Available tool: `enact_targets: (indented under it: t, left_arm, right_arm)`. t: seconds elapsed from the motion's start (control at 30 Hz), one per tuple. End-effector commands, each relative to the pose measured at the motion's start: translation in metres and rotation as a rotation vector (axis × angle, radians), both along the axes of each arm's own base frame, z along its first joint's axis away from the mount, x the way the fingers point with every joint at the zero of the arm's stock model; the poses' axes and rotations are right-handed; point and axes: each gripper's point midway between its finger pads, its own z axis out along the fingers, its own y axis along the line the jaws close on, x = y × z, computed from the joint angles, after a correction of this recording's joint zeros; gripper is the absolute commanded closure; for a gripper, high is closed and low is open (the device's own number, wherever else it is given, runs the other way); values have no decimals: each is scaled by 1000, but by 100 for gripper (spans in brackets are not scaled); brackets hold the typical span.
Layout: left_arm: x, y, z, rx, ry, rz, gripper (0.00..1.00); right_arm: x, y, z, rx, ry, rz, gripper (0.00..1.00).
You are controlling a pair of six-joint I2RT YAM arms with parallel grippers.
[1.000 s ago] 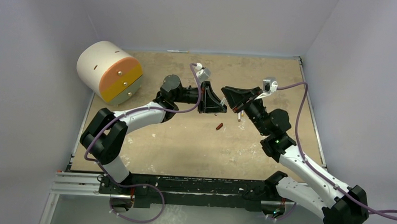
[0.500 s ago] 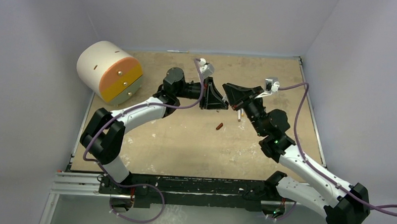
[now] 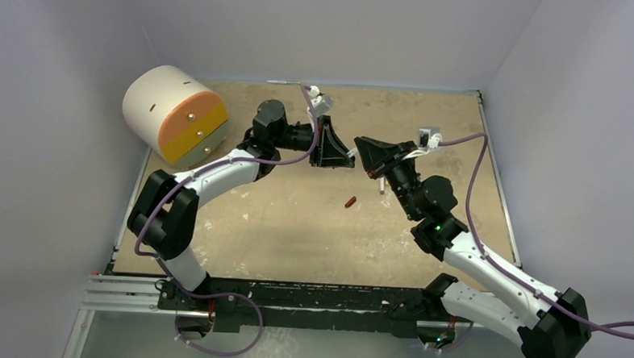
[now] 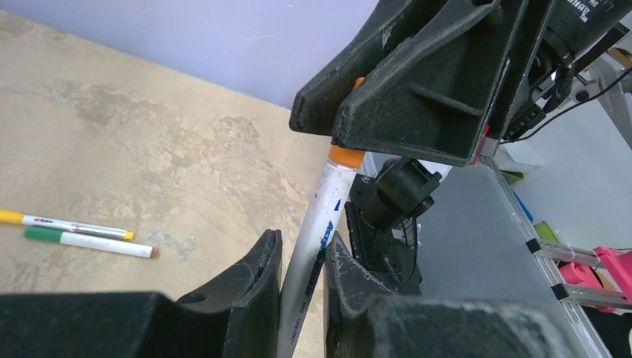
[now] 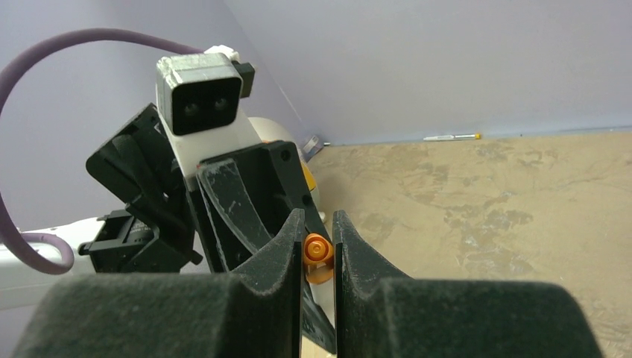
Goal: Insert the pens into the pen caps
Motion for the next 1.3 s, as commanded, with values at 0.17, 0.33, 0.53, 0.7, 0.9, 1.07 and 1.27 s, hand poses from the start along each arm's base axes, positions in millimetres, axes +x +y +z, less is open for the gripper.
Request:
enact_targets:
  t: [0.17, 0.33, 0.53, 0.7, 0.9, 1.07, 1.27]
  left_arm:
    - [92, 50, 206, -543, -328, 565, 100]
    - [83, 36, 206, -535, -330, 535, 100]
    - [75, 32, 210, -549, -334, 509, 100]
    - [74, 30, 208, -537, -336, 517, 100]
    - [77, 31, 213, -543, -348, 533, 100]
    - [77, 29, 210, -535, -346, 520, 100]
    - [77, 27, 199, -510, -333, 512, 100]
  right_arm:
    - [-148, 58, -198, -361, 624, 624, 100]
    - [-146, 65, -198, -345, 630, 622, 100]
    - [-147, 71, -203, -341, 654, 629, 100]
    - [-146, 72, -209, -360, 682, 622, 100]
    - [-149, 71, -215, -362, 697, 627, 100]
    - [-145, 70, -205, -352, 668, 610, 100]
    - [-142, 70, -178, -323, 611, 602, 100]
